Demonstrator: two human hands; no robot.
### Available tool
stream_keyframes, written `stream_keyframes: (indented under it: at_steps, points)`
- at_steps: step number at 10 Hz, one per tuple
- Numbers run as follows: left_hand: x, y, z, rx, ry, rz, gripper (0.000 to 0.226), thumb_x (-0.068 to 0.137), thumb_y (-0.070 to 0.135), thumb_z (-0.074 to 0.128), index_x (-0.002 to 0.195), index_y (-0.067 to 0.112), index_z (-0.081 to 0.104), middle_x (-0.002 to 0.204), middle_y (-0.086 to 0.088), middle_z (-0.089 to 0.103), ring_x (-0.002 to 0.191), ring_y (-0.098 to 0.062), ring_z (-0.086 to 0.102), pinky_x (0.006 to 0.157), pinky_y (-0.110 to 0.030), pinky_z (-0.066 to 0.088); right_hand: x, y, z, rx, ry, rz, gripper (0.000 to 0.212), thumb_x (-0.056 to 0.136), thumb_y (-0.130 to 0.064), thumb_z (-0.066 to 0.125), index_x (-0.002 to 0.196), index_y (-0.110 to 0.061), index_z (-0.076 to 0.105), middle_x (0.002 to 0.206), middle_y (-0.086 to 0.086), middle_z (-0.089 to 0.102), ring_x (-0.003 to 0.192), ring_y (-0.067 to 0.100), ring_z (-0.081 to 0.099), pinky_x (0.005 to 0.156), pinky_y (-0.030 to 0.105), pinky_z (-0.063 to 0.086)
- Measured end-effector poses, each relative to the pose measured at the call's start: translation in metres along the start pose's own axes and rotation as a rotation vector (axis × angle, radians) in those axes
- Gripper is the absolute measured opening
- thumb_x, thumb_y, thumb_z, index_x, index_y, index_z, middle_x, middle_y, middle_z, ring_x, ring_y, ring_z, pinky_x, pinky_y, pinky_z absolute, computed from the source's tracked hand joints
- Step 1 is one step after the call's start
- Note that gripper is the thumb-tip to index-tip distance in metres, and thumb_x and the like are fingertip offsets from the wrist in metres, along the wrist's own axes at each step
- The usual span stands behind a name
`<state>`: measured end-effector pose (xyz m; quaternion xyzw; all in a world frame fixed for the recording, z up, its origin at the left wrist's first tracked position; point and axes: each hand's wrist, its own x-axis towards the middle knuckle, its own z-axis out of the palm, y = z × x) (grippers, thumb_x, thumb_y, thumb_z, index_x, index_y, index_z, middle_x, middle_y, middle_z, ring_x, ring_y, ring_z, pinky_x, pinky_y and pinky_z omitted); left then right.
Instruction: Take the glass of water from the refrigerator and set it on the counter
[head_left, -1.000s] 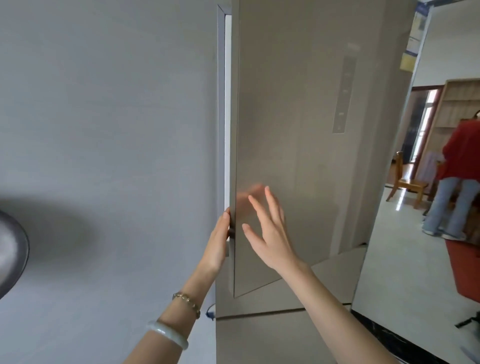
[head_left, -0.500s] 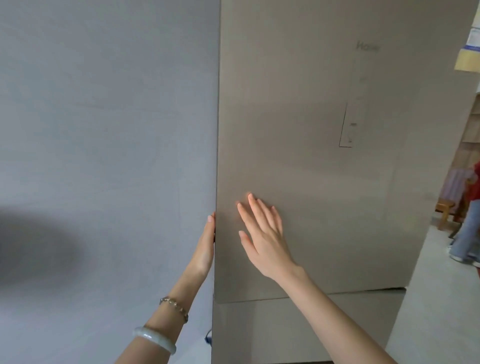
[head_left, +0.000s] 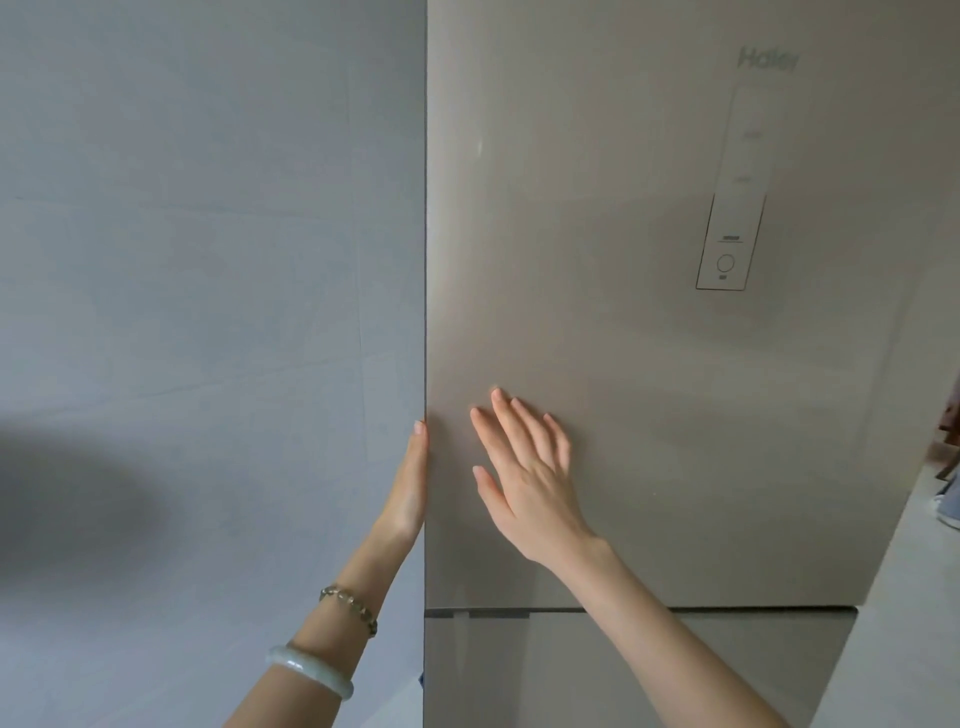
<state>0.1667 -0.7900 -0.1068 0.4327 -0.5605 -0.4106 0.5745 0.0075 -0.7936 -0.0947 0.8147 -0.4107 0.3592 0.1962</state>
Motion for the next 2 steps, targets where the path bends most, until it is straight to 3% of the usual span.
stream_keyframes:
  at_steps: [1, 2]
  points:
    - [-0.009, 0.010, 0.002, 0.006, -0.033, 0.029, 0.070, 0.092, 0.071, 0.017, 0.147, 0.033, 0.037, 0.152, 0.020, 0.040, 0.141, 0.006, 0.030, 0.121, -0.030, 0.018, 0.000, -0.004, -0.004, 0.092, 0.014, 0.009, 0.055, 0.093, -0.034, 0.040, 0.145, -0.017, 0.037, 0.157, 0.005, 0.027, 0.142, 0.019, 0.020, 0.115, 0.042, 0.010]
    - [-0.022, 0.024, -0.003, 0.019, -0.005, 0.036, 0.070, 0.088, 0.076, 0.015, 0.145, 0.039, 0.037, 0.151, 0.023, 0.039, 0.142, 0.004, 0.029, 0.118, -0.026, 0.018, 0.002, -0.012, -0.022, 0.378, -0.012, 0.102, 0.055, 0.097, -0.031, 0.042, 0.149, -0.020, 0.027, 0.158, -0.005, 0.014, 0.146, 0.008, 0.006, 0.119, 0.038, 0.004]
